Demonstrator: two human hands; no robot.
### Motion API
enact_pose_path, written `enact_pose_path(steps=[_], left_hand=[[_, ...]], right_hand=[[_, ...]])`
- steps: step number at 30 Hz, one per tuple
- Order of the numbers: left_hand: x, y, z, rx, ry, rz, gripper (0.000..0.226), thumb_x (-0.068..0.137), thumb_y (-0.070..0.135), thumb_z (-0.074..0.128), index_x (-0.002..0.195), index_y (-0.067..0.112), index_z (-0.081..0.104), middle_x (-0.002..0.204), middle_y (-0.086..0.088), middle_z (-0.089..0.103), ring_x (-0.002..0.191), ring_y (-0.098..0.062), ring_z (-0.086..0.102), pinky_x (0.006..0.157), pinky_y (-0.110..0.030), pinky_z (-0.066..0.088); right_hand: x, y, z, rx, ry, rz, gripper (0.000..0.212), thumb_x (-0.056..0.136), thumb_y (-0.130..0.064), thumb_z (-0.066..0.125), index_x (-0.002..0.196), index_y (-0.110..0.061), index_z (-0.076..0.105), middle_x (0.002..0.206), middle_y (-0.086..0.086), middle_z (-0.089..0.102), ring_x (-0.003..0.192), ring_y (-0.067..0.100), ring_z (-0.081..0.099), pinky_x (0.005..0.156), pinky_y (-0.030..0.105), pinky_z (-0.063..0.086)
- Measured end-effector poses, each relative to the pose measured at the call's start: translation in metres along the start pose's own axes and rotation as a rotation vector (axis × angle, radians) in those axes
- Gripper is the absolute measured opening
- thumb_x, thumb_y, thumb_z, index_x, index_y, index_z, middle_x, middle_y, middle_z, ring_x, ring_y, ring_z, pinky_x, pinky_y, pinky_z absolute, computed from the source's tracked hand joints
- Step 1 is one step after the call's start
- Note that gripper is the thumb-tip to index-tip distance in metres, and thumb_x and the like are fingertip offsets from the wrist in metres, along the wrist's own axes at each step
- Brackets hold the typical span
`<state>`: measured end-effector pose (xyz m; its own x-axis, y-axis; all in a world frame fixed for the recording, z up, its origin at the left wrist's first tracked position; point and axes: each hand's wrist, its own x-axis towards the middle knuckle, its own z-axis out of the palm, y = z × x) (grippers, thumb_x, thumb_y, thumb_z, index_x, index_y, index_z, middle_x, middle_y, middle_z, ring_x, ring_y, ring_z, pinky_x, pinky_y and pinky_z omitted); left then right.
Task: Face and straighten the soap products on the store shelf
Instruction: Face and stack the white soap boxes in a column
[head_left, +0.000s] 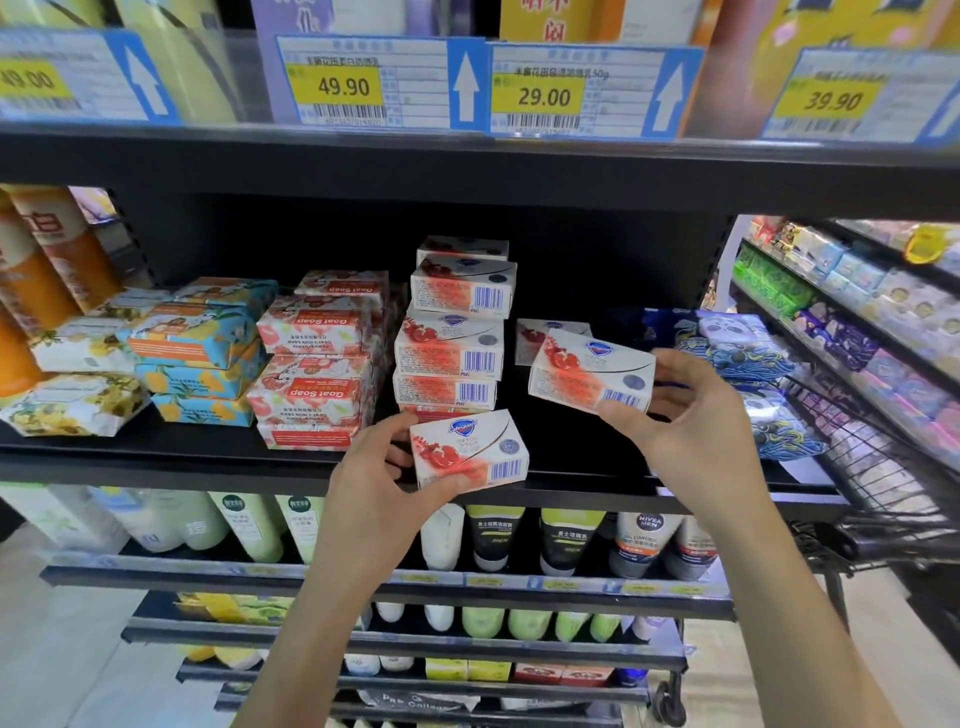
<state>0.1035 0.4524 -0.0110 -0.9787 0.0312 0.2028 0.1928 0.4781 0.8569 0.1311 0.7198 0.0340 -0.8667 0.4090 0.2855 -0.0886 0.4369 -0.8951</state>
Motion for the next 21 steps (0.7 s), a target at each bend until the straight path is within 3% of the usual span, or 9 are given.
enact_pose_path(steps=[4, 5, 7, 9, 13, 21], left_hand=[[-0.002, 0.0, -0.005, -0.09, -0.022, 0.003, 0.094, 0.047, 0.062, 0.082, 0.132, 0.026, 0.06, 0.103, 0.011, 0.066, 0.087, -0.005, 0.059, 0.075, -0.013, 0.05], [-0.003, 0.0, -0.006, -0.1, -0.032, 0.008, 0.093, 0.047, 0.061, 0.082, 0.13, 0.026, 0.06, 0.102, 0.011, 0.067, 0.086, -0.004, 0.059, 0.076, -0.012, 0.05], [-0.005, 0.002, -0.01, -0.115, -0.056, 0.013, 0.089, 0.047, 0.059, 0.082, 0.127, 0.028, 0.061, 0.101, 0.013, 0.067, 0.086, -0.003, 0.06, 0.075, -0.011, 0.049], [-0.007, 0.004, -0.012, -0.137, -0.073, 0.015, 0.088, 0.045, 0.062, 0.081, 0.124, 0.031, 0.06, 0.099, 0.016, 0.068, 0.087, -0.002, 0.062, 0.074, -0.008, 0.048], [-0.009, 0.006, -0.012, -0.179, -0.096, 0.008, 0.085, 0.042, 0.064, 0.082, 0.119, 0.035, 0.061, 0.101, 0.029, 0.067, 0.091, -0.003, 0.064, 0.077, -0.009, 0.049], [-0.014, 0.013, -0.007, -0.245, -0.116, 0.027, 0.065, 0.046, 0.054, 0.084, 0.106, 0.042, 0.061, 0.097, 0.029, 0.069, 0.086, -0.004, 0.065, 0.077, -0.01, 0.05]], right_hand=[[0.003, 0.003, 0.002, -0.206, -0.032, -0.034, 0.046, 0.081, -0.021, 0.087, 0.106, -0.036, 0.051, 0.102, -0.017, 0.065, 0.087, -0.008, 0.06, 0.072, 0.01, 0.046], [0.005, 0.004, 0.004, -0.248, -0.042, -0.036, 0.044, 0.081, -0.023, 0.087, 0.109, -0.031, 0.054, 0.104, -0.012, 0.065, 0.089, -0.001, 0.062, 0.073, 0.012, 0.047], [0.013, 0.011, 0.012, -0.337, -0.052, -0.031, 0.057, 0.079, -0.028, 0.088, 0.125, -0.019, 0.057, 0.114, 0.0, 0.066, 0.1, 0.018, 0.065, 0.085, 0.03, 0.053], [0.024, 0.022, 0.021, -0.385, -0.065, -0.018, 0.059, 0.076, -0.033, 0.09, 0.124, -0.019, 0.058, 0.114, 0.005, 0.067, 0.103, 0.024, 0.065, 0.09, 0.042, 0.055], [0.046, 0.035, 0.038, -0.401, -0.101, 0.012, 0.057, 0.075, -0.031, 0.09, 0.121, -0.017, 0.06, 0.114, 0.007, 0.068, 0.103, 0.027, 0.065, 0.09, 0.043, 0.056], [0.082, 0.046, 0.055, -0.348, -0.155, 0.09, 0.051, 0.084, -0.01, 0.081, 0.128, -0.007, 0.057, 0.127, 0.015, 0.06, 0.114, 0.031, 0.062, 0.098, 0.036, 0.05]])
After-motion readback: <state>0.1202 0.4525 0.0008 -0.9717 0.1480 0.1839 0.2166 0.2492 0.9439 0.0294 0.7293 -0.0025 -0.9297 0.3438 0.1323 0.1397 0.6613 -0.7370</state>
